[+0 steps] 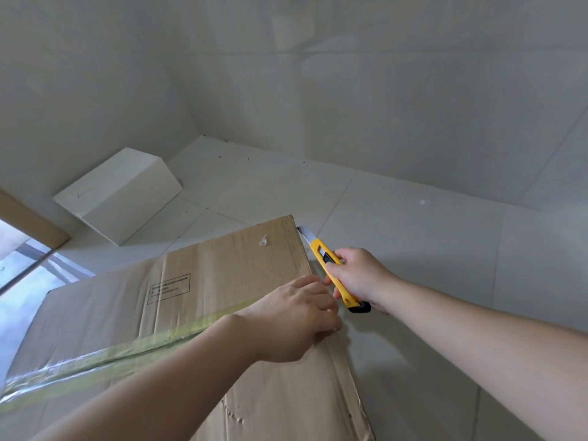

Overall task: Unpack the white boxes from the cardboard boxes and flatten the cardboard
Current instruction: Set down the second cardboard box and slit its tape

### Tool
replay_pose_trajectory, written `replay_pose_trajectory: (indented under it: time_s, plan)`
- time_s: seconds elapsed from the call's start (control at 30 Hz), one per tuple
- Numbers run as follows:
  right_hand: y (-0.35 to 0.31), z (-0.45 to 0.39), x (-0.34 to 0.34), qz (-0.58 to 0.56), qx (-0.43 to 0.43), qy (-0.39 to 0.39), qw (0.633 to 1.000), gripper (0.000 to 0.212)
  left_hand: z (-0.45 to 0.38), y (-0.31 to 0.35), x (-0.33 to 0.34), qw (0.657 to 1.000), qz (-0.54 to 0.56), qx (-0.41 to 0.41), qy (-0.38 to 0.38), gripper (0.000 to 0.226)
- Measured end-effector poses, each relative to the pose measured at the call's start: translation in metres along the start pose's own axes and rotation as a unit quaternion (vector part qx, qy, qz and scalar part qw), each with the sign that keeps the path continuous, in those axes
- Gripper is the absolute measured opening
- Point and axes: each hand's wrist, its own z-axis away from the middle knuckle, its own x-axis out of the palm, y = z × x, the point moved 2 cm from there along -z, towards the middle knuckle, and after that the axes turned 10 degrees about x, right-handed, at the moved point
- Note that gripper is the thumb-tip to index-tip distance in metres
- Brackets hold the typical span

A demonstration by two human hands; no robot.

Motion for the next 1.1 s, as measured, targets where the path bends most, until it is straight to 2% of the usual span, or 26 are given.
replay_pose_trajectory:
  time_s: [0.3, 0.5, 0.6, 0.73, 0.8, 1.1]
  plan:
    - [0.003, -0.001, 0.002, -0.02, -0.027, -0.01, 0.999, 0.018, 0.001, -0.001, 0.004, 1.0, 0.007, 0.008, 0.023, 0.022]
    - [0.011, 0.001, -0.001, -0.041, -0.016, -0.037, 0.998, 0.016, 0.006, -0.001, -0.003, 0.999, 0.033, -0.009, 0.016, 0.038]
    - [0.013, 0.005, -0.003, -0.044, -0.006, -0.051, 0.998, 0.014, 0.013, -0.009, -0.004, 0.997, 0.027, -0.063, 0.029, 0.037]
    - [0.014, 0.011, -0.006, -0.061, 0.009, -0.071, 0.996, 0.014, 0.024, -0.026, -0.009, 0.971, 0.025, -0.237, -0.001, 0.046]
    - [0.016, 0.015, -0.008, -0.057, 0.011, -0.076, 0.995, 0.015, 0.029, -0.031, -0.011, 0.954, 0.035, -0.296, -0.025, 0.051]
    - [0.031, 0.026, -0.016, -0.031, 0.016, -0.118, 0.992, 0.016, 0.036, -0.034, -0.008, 0.946, 0.053, -0.318, -0.042, 0.053]
